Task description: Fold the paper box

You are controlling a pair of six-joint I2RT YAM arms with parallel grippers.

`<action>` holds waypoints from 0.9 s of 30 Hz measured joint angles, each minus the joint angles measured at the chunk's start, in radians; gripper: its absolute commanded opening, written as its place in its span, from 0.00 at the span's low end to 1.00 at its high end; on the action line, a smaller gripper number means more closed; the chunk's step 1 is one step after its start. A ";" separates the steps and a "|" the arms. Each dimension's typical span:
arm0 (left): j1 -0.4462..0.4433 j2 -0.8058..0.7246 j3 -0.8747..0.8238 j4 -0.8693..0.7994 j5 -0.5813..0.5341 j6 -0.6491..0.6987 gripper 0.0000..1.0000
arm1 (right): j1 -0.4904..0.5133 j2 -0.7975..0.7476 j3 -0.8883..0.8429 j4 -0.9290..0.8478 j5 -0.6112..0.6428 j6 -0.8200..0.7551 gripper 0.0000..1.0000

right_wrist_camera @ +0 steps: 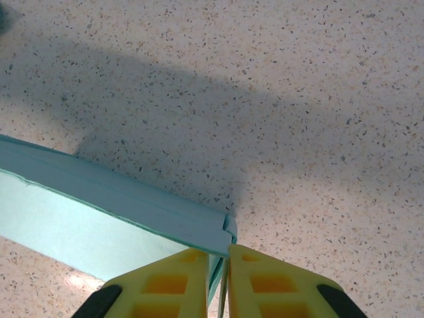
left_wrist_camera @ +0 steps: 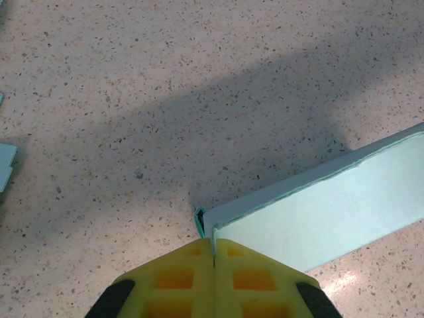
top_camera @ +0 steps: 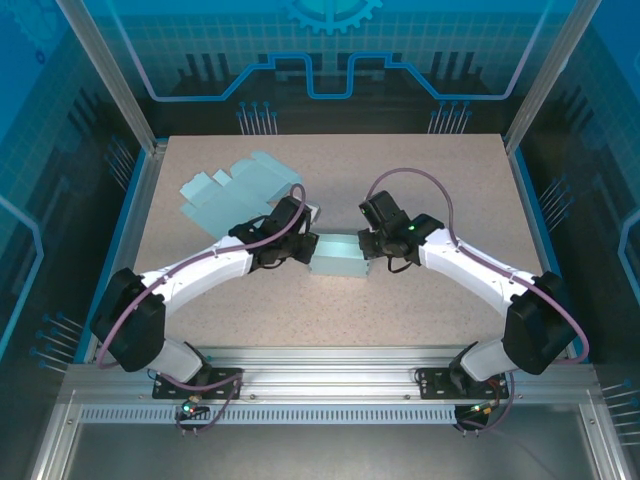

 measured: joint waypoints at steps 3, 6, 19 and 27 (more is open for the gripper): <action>-0.009 0.000 -0.006 0.010 -0.014 -0.008 0.00 | 0.000 -0.002 -0.002 0.003 -0.002 0.023 0.16; -0.018 -0.001 -0.010 0.016 -0.031 -0.023 0.00 | 0.000 -0.007 -0.009 0.015 -0.002 0.045 0.16; -0.039 -0.001 -0.024 0.038 -0.079 -0.026 0.00 | 0.000 -0.013 -0.030 0.061 0.003 0.097 0.14; -0.040 -0.001 -0.027 0.046 -0.086 -0.026 0.00 | 0.000 -0.014 -0.043 0.082 0.024 0.100 0.06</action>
